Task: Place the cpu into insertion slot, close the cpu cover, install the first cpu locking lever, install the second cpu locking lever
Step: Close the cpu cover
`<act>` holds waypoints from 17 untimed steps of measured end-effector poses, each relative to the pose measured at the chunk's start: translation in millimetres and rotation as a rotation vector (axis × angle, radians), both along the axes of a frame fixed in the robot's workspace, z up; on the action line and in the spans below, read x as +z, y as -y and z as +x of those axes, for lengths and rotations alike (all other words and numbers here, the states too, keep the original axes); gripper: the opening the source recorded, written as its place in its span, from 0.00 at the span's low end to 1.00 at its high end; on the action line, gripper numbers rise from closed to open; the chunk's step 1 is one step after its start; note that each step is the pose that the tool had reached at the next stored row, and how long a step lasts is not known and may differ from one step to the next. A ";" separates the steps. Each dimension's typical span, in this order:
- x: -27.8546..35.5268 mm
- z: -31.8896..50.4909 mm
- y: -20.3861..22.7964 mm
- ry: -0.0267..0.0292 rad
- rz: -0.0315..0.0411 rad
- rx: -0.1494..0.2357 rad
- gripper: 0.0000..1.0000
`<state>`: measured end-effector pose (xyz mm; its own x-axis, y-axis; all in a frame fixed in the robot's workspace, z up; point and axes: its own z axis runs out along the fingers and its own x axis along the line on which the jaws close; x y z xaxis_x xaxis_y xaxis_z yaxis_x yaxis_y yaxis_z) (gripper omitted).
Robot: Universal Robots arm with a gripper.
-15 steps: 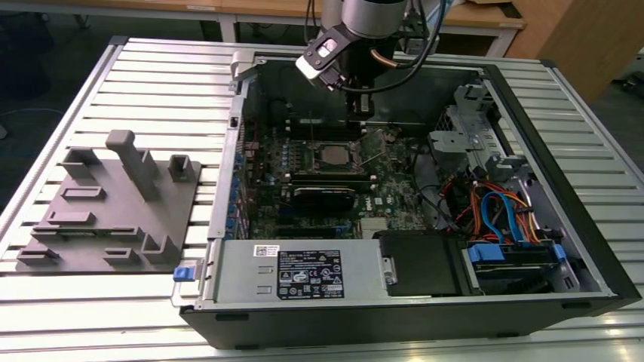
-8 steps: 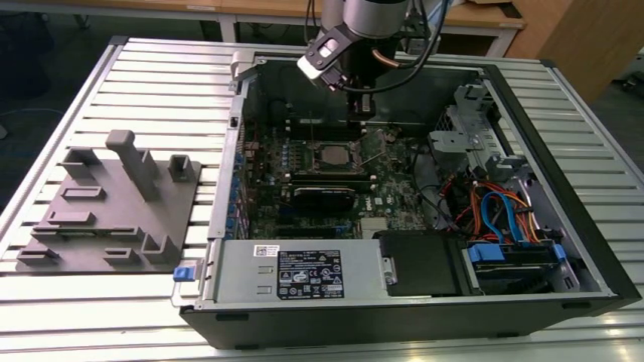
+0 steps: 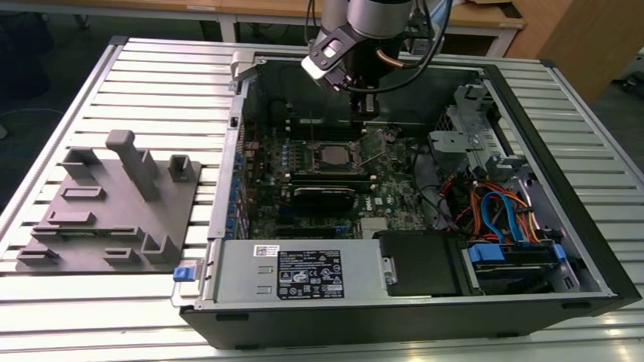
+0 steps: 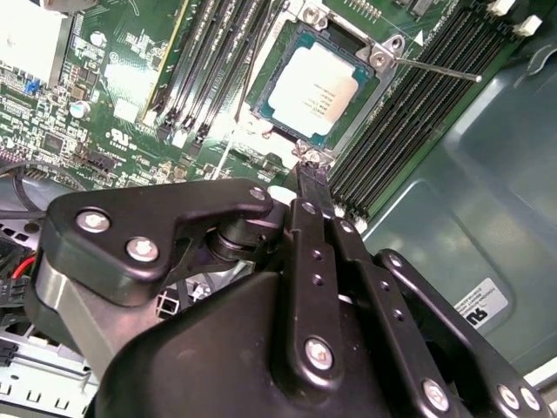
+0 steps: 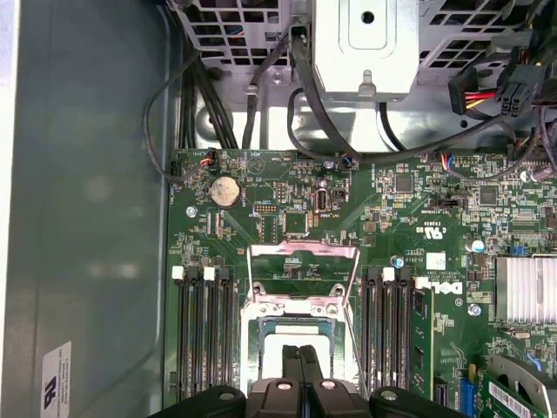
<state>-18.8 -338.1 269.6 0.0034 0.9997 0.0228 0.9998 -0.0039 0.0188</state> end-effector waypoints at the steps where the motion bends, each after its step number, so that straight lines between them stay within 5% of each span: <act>1: 0.4 0.0 0.0 -0.0002 -0.0003 0.000 0.10; 17: 1.4 10.7 0.0 -0.0004 -0.0002 0.000 0.10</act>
